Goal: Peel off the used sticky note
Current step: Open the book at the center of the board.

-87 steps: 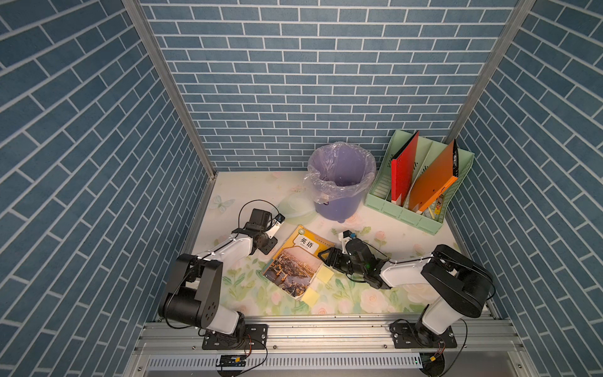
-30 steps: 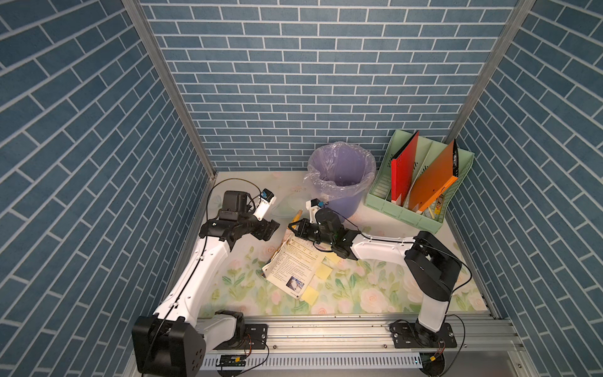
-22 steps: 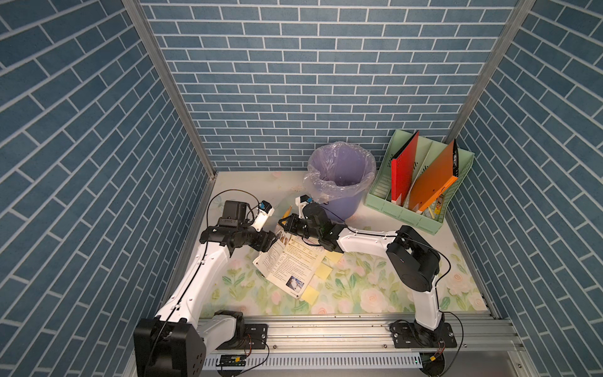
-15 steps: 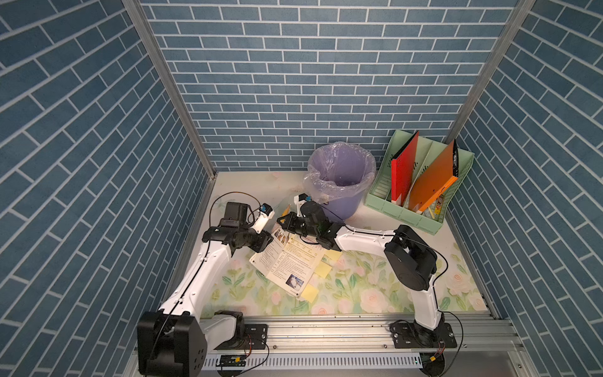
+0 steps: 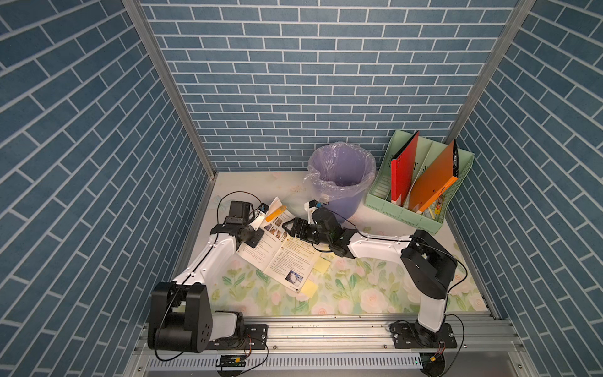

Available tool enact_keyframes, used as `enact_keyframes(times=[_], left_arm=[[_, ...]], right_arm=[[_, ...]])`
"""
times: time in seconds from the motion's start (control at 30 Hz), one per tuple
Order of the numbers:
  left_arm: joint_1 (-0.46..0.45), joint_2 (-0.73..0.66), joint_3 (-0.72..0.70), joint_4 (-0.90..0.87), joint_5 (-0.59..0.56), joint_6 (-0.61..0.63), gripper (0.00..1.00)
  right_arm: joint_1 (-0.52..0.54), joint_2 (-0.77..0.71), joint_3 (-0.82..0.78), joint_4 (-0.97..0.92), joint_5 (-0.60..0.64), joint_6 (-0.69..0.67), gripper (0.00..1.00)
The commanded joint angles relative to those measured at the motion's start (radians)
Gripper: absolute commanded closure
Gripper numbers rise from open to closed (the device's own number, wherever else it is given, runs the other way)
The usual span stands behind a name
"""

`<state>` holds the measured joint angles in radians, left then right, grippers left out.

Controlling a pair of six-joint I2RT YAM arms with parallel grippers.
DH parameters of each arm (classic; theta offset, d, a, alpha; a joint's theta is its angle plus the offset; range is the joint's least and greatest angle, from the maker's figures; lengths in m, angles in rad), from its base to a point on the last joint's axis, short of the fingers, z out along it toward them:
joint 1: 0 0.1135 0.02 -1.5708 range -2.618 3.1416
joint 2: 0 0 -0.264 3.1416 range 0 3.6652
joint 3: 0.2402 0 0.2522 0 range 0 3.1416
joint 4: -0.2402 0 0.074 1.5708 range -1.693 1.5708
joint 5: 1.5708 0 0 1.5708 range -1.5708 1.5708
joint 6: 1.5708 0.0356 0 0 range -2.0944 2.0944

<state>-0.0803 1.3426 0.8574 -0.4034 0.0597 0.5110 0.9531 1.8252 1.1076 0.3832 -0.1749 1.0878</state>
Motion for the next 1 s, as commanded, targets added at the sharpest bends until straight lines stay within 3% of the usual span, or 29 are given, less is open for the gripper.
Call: enact_keyframes(times=[0.0,0.07,0.1,0.13,0.27,0.47,0.77,0.97], left_arm=[[0.021,0.041,-0.008,0.107,-0.11,0.043,0.74],[0.028,0.07,-0.011,0.152,-0.146,0.05,0.32],[0.03,0.083,-0.015,0.186,-0.168,0.051,0.23],[0.031,0.095,-0.018,0.215,-0.186,0.054,0.21],[0.03,0.121,-0.014,0.266,-0.216,0.045,0.19],[0.03,0.088,-0.03,0.232,-0.17,0.042,0.2],[0.007,-0.021,0.045,-0.01,0.072,0.002,0.21],[-0.048,0.013,-0.028,0.035,0.04,-0.013,0.24]], right_arm=[[-0.032,-0.129,-0.162,0.022,0.053,-0.019,0.2],[-0.055,-0.178,-0.244,0.035,0.066,-0.002,0.2],[-0.064,-0.19,-0.272,0.037,0.067,0.002,0.2],[-0.077,-0.198,-0.292,0.037,0.067,0.005,0.2],[-0.112,-0.183,-0.332,0.06,0.05,0.014,0.2],[-0.137,-0.124,-0.323,0.089,0.023,0.011,0.2],[-0.156,-0.087,-0.349,0.12,0.019,0.022,0.21],[-0.159,-0.073,-0.357,0.142,0.016,0.028,0.21]])
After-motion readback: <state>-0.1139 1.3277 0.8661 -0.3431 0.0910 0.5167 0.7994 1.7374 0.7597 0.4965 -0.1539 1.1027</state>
